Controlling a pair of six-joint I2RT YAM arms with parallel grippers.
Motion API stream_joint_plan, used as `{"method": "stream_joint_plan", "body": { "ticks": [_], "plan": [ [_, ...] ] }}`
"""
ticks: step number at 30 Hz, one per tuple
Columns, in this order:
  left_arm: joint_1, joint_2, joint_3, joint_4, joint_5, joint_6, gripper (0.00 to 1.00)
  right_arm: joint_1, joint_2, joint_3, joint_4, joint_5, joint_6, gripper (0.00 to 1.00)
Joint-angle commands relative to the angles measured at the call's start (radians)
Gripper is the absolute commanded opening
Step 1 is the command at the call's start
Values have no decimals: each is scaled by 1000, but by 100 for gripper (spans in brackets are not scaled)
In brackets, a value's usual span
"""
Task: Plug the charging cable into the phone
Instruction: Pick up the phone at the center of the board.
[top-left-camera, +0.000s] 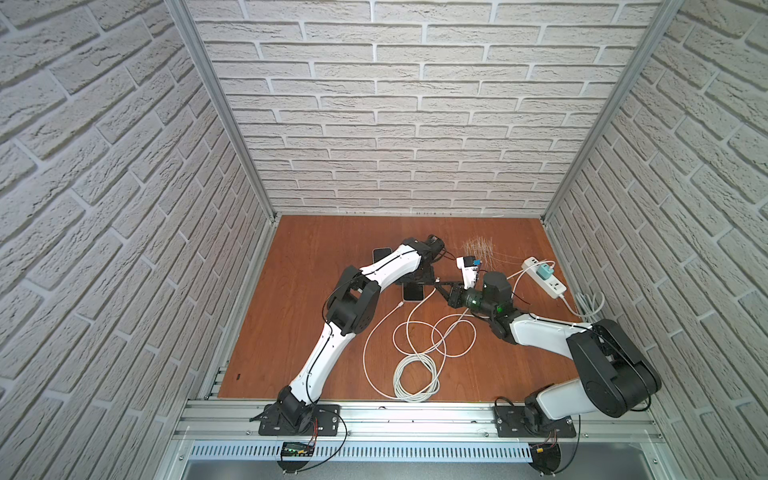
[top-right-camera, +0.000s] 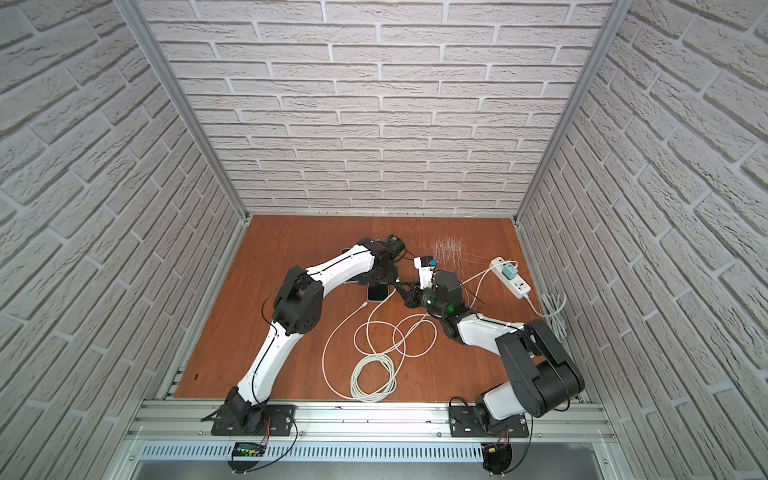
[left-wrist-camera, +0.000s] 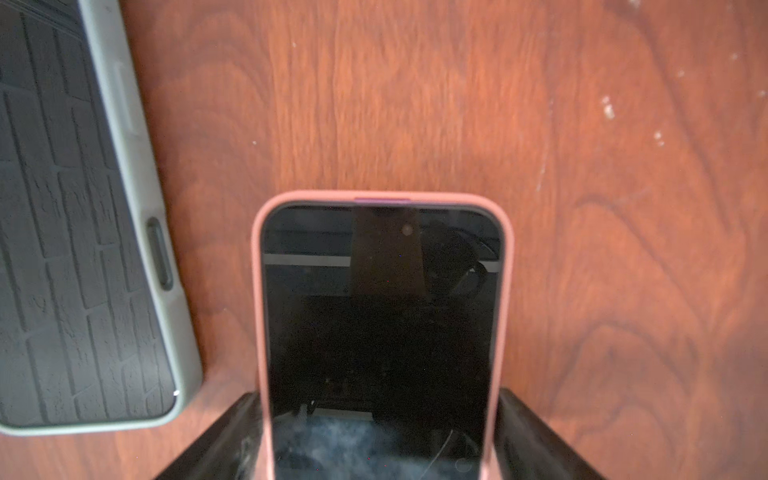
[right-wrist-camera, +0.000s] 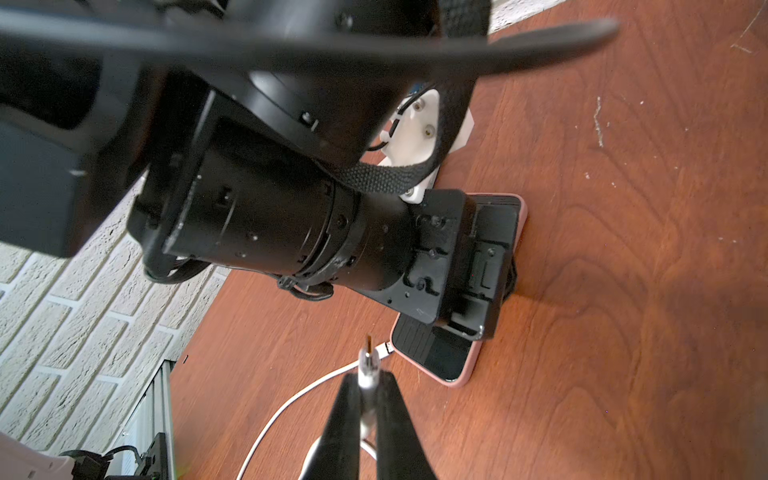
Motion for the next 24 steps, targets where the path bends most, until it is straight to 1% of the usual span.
{"method": "stream_joint_plan", "body": {
  "ticks": [1, 4, 6, 9, 12, 14, 15, 16, 22, 24],
  "plan": [
    [-5, 28, -56, -101, 28, 6, 83, -3, 8, 21, 34, -11, 0, 3],
    [-4, 29, -60, -106, 33, 3, 82, -4, 8, 20, 35, -13, 0, 3],
    [-5, 25, -68, -103, 32, 4, 80, -3, 8, 21, 34, -13, 0, 3],
    [-1, 23, -70, -99, 23, 4, 72, -3, 8, 20, 35, -13, -1, 3],
    [5, 10, -70, -85, 14, 4, 59, -4, 8, 20, 34, -14, 1, 3],
    [9, -8, -68, -68, 11, 3, 56, -4, 8, 21, 35, -14, -1, 3],
    [12, -21, -64, -60, 12, 1, 53, -4, 7, 20, 36, -14, 0, 3],
    [14, -40, -58, -44, 12, 0, 48, -4, 5, 19, 37, -14, 1, 3],
    [27, -155, -28, 71, -24, 0, 32, -3, -14, 4, 49, -17, -1, 3],
    [32, -181, 4, 89, -50, 1, 31, -4, -41, -9, 50, -22, -3, 3]
  ]
}}
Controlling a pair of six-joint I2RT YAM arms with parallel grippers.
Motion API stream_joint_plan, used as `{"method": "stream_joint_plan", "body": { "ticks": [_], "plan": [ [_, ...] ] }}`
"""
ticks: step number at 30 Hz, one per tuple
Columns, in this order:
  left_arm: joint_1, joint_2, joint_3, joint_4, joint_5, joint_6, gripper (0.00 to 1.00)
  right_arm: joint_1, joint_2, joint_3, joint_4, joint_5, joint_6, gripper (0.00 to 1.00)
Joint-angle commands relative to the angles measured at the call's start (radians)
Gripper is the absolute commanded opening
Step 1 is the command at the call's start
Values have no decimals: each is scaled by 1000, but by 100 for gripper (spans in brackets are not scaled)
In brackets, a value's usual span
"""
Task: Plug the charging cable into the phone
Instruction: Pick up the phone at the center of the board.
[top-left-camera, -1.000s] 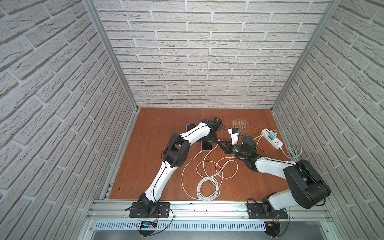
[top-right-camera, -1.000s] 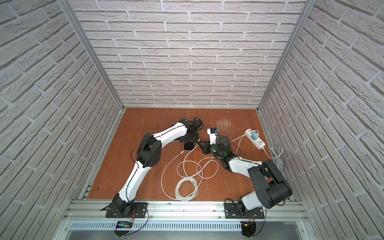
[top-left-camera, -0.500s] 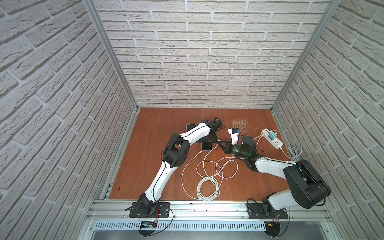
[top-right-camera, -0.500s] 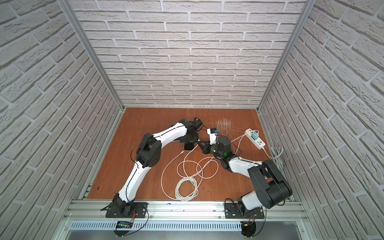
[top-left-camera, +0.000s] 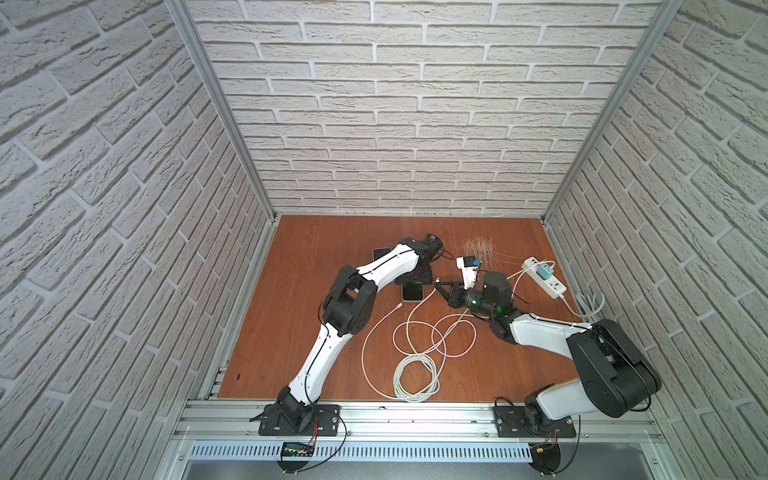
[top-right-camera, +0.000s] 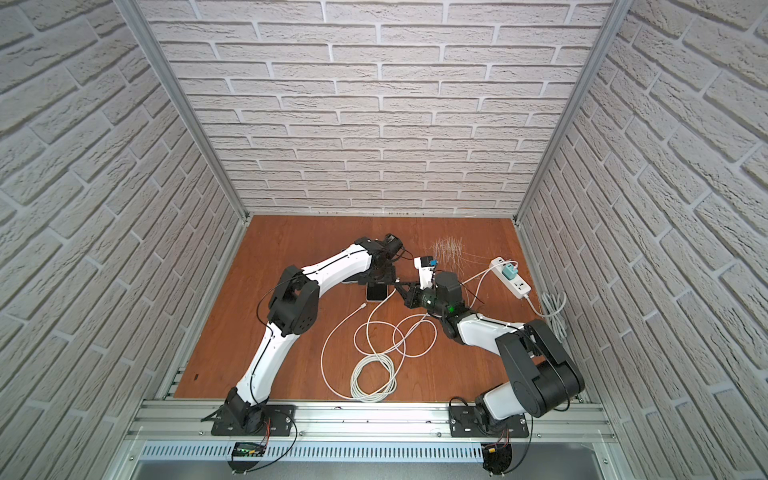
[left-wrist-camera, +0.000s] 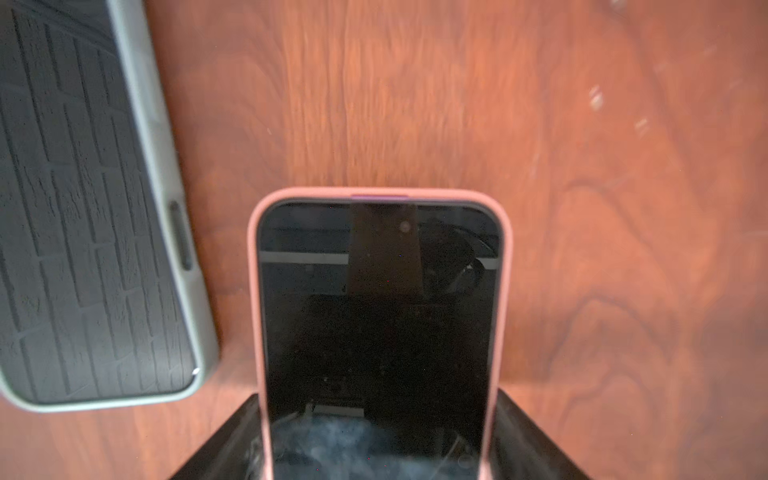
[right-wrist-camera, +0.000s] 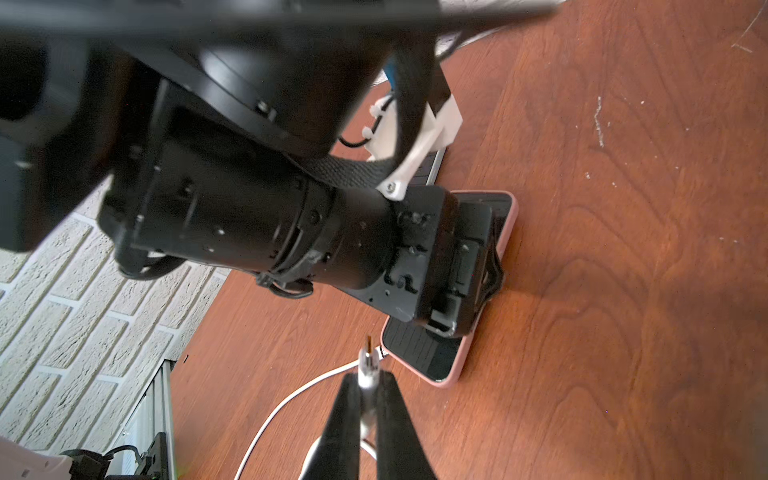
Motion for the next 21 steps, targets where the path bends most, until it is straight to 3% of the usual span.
{"method": "stream_joint_plan", "body": {
  "ticks": [1, 8, 16, 21],
  "plan": [
    [19, -126, 63, 64, -68, 5, 31, -4, -59, -14, 42, -28, -4, 3],
    [60, -271, 33, 219, -85, 43, 28, 1, -152, -42, 18, -127, -39, 3],
    [22, -451, -199, 454, -48, 79, 25, 24, -55, 2, 60, -178, -19, 3],
    [9, -491, -262, 467, -36, 85, 19, 46, 20, 42, 71, -190, -17, 3]
  ]
}}
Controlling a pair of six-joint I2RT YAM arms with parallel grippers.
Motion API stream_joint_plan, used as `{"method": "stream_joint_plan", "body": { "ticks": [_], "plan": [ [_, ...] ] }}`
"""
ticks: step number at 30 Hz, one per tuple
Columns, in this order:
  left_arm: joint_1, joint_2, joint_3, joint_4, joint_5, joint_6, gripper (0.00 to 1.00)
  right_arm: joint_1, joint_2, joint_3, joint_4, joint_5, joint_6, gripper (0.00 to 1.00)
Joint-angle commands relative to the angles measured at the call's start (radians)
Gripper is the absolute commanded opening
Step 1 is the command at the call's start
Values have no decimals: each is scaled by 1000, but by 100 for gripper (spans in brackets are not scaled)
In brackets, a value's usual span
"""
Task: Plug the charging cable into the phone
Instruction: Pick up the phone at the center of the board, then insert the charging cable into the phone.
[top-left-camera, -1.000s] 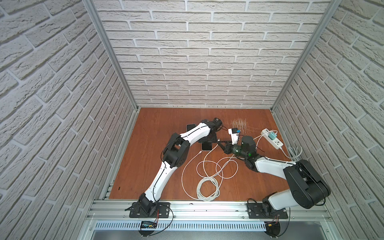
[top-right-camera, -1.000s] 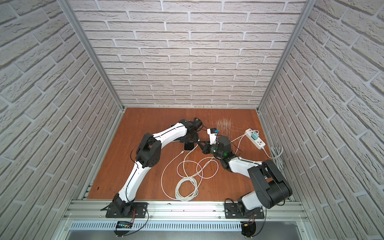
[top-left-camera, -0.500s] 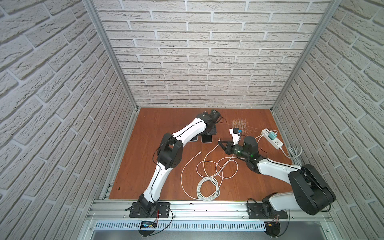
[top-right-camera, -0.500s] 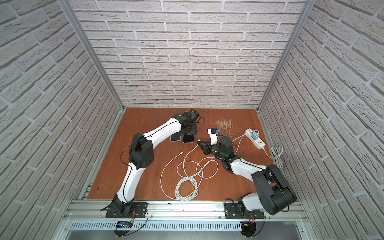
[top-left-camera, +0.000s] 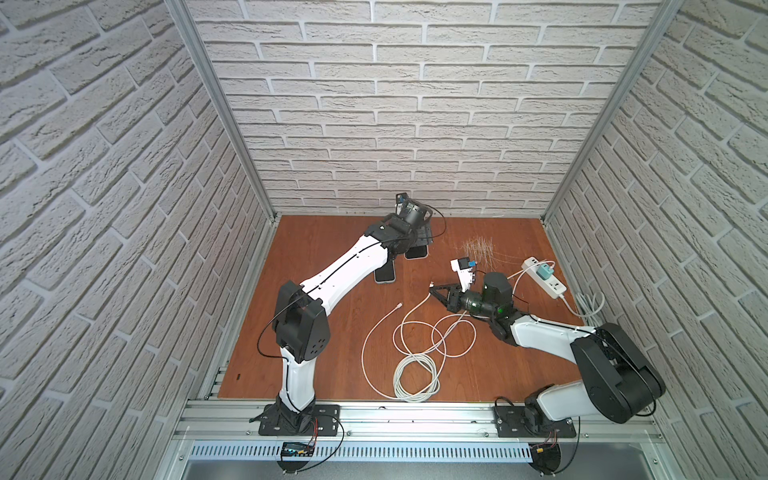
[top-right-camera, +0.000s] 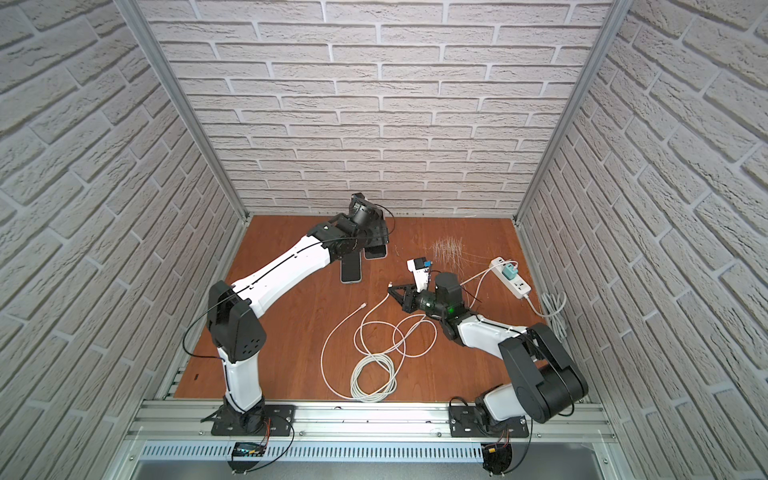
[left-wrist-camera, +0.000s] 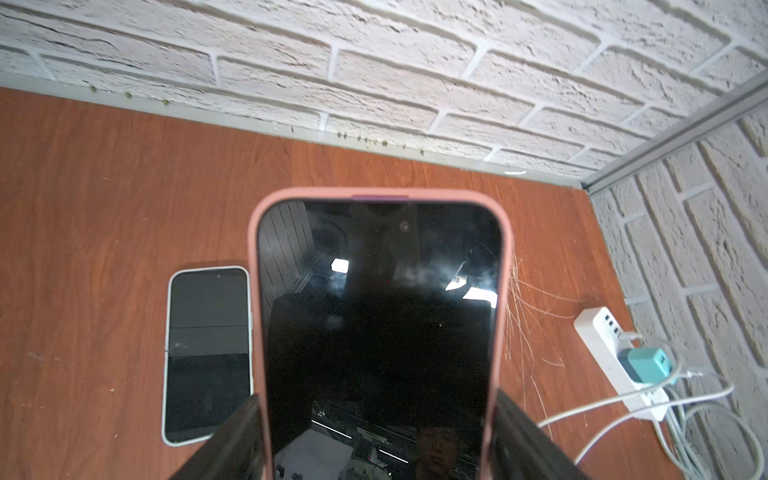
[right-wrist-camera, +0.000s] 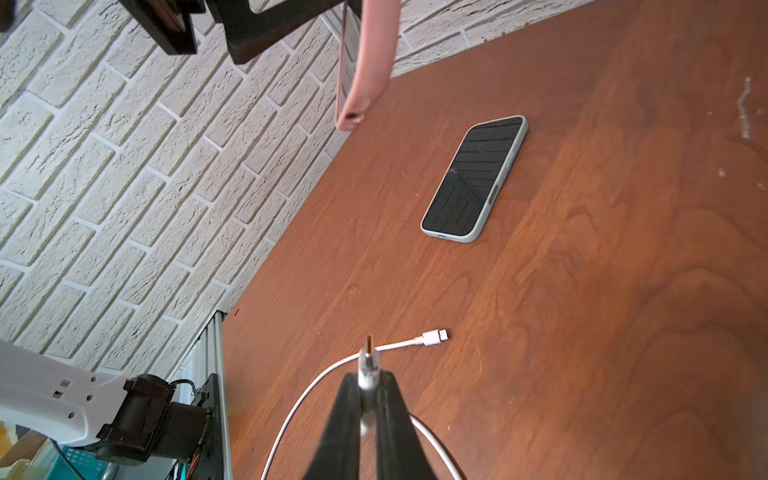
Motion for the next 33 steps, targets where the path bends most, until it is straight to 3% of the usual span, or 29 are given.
{"method": "stream_joint_plan", "body": {
  "ticks": [1, 19, 33],
  "plan": [
    [-11, -27, -26, 87, 17, 20, 19, 17, 45, 44, 57, -37, 4, 3],
    [-36, -27, -100, 126, 34, 71, 19, 22, 184, 139, 105, -45, 34, 4],
    [-39, -27, -115, 139, 78, 107, 17, 22, 179, 136, 104, -41, 28, 3]
  ]
}}
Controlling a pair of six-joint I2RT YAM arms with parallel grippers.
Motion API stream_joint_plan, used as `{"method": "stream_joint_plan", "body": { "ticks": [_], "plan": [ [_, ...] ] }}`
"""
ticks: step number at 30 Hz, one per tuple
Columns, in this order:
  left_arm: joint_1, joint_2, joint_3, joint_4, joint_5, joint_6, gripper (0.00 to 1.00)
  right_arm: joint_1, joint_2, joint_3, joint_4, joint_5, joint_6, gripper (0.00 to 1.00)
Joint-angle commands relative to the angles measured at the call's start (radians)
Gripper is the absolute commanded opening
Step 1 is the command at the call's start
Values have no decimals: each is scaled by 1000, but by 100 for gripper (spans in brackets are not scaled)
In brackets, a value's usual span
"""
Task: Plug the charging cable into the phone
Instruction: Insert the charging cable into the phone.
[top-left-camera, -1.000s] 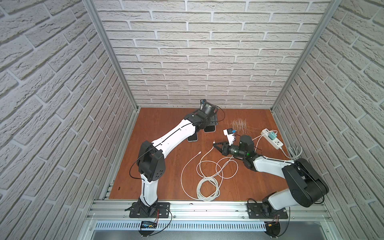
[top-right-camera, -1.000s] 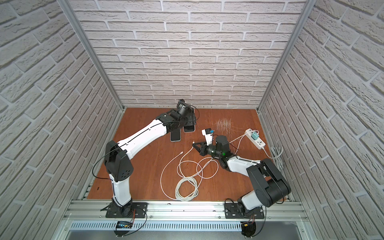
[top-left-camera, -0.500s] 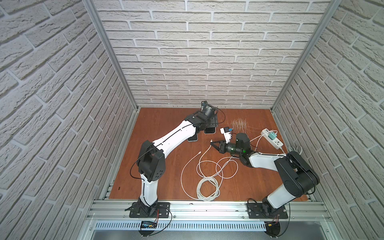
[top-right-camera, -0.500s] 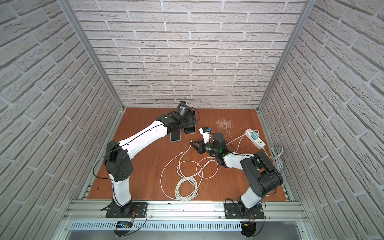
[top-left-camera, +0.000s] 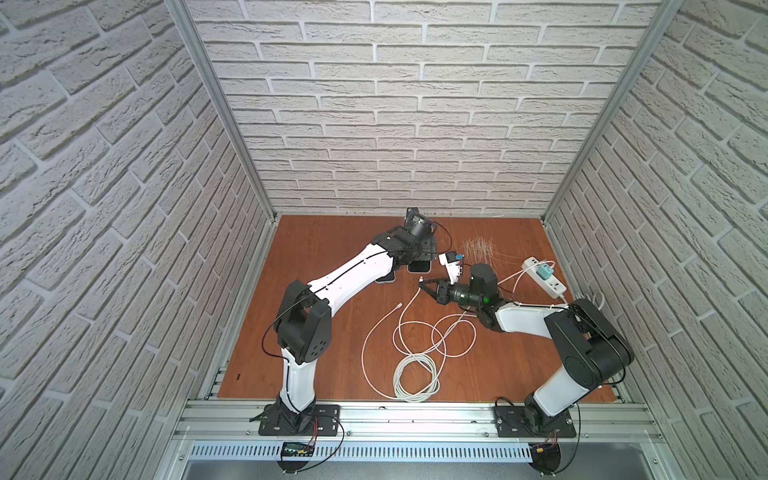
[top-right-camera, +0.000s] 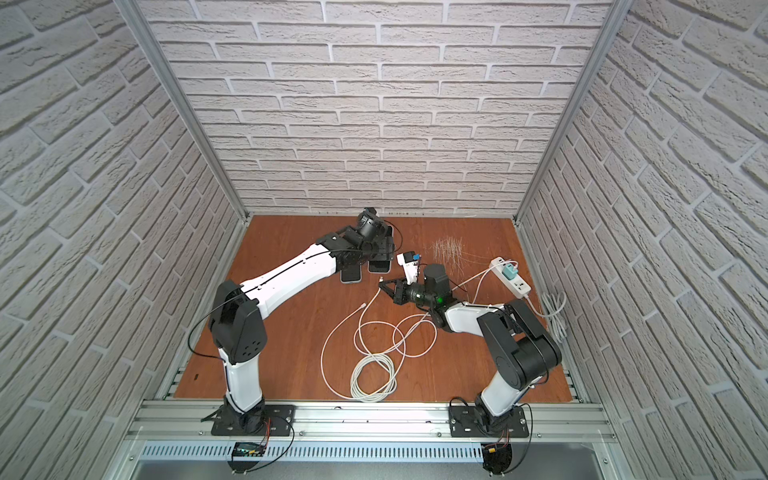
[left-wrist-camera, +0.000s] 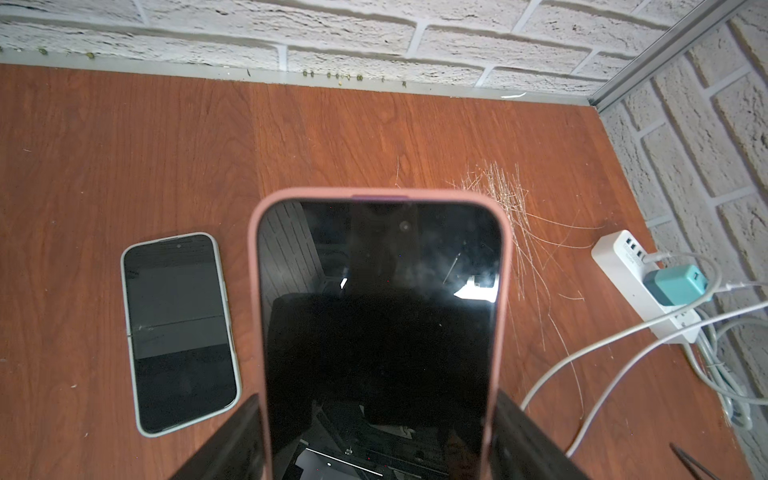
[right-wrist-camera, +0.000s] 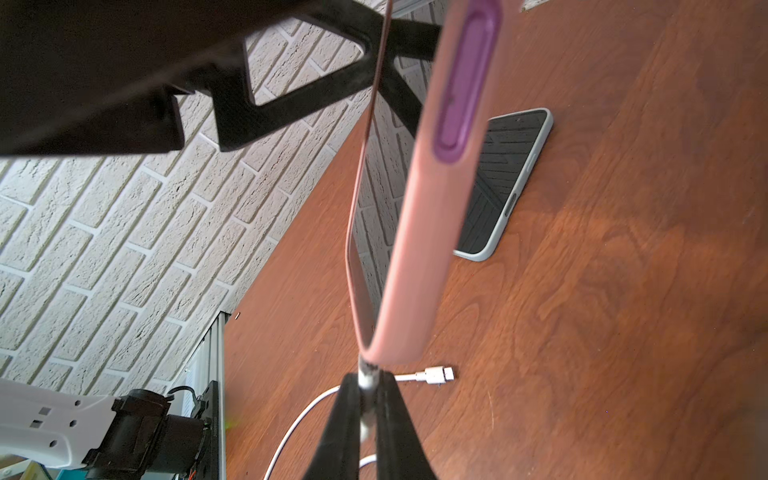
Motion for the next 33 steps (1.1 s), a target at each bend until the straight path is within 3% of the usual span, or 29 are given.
{"method": "stream_joint_plan", "body": {
  "ticks": [1, 33],
  "plan": [
    [-8, -27, -8, 90, 21, 20, 17, 7, -6, 12, 53, -14, 4, 3],
    [-19, 6, 4, 92, 75, 61, 16, -2, -41, -18, 66, 21, 0, 3]
  ]
}}
